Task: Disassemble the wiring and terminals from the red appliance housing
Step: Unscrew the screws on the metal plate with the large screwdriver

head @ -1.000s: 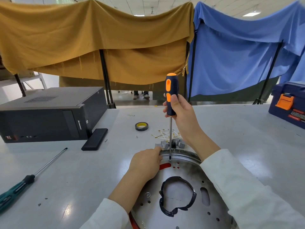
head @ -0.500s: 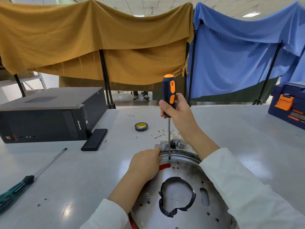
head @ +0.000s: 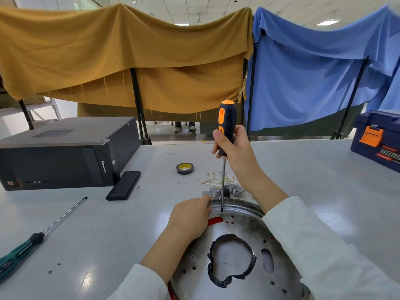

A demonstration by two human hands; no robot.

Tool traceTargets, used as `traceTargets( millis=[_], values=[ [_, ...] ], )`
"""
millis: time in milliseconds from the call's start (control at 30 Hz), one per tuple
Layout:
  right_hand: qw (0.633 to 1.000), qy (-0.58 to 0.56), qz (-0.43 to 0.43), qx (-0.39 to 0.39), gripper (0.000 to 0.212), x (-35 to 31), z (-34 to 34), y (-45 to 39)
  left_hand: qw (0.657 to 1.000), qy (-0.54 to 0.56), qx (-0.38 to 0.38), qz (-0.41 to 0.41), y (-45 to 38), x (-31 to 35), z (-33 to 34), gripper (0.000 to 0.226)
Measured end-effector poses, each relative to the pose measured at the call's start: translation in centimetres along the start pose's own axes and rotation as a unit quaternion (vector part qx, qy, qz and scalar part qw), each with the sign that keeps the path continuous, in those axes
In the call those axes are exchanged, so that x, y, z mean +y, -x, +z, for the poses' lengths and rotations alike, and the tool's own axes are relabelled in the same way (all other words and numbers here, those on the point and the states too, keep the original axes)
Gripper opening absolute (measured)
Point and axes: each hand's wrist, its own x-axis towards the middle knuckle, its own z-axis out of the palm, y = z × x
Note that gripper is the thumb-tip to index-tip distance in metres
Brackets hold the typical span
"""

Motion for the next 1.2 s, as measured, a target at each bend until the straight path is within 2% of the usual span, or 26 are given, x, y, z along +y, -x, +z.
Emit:
traceTargets(
  millis=[233, 300, 367, 533, 700, 767, 833, 1100, 1200],
  values=[
    [1.000, -0.015, 0.000, 0.000, 0.008, 0.2, -0.1, 0.2, 1.000, -0.003, 0.001, 0.001, 0.1, 0.0, -0.1, 0.029],
    [1.000, -0.019, -0.001, 0.017, 0.021, 0.2, -0.1, 0.2, 1.000, -0.003, 0.001, 0.000, 0.1, 0.0, -0.1, 0.029],
    [0.999, -0.020, -0.001, 0.025, 0.024, 0.1, 0.0, 0.2, 1.000, -0.004, 0.002, 0.000, 0.1, 0.0, 0.0, 0.028],
    [1.000, 0.017, -0.004, 0.015, 0.003, 0.2, 0.0, 0.1, 1.000, 0.000, -0.001, -0.002, 0.0, 0.1, -0.1, 0.028],
    [0.999, -0.029, 0.015, 0.006, 0.019, 0.3, 0.1, 0.1, 1.000, -0.002, 0.003, 0.000, 0.0, 0.1, 0.0, 0.027],
    [0.999, 0.007, 0.023, 0.026, 0.035, 0.5, 0.1, 0.1, 1.000, -0.003, 0.002, 0.000, 0.0, 0.0, 0.0, 0.027],
    [0.998, 0.053, 0.024, 0.034, 0.040, 0.4, 0.1, 0.1, 1.000, -0.004, 0.003, 0.002, 0.0, 0.0, 0.1, 0.027],
    [0.999, 0.053, 0.002, 0.004, 0.005, -0.4, 0.2, 0.2, 1.000, 0.000, 0.011, 0.006, -0.1, -0.2, 0.3, 0.026],
    [1.000, 0.030, -0.002, -0.007, 0.005, -0.5, 0.0, 0.3, 1.000, -0.002, 0.011, 0.005, -0.1, -0.1, 0.2, 0.027]
  ],
)
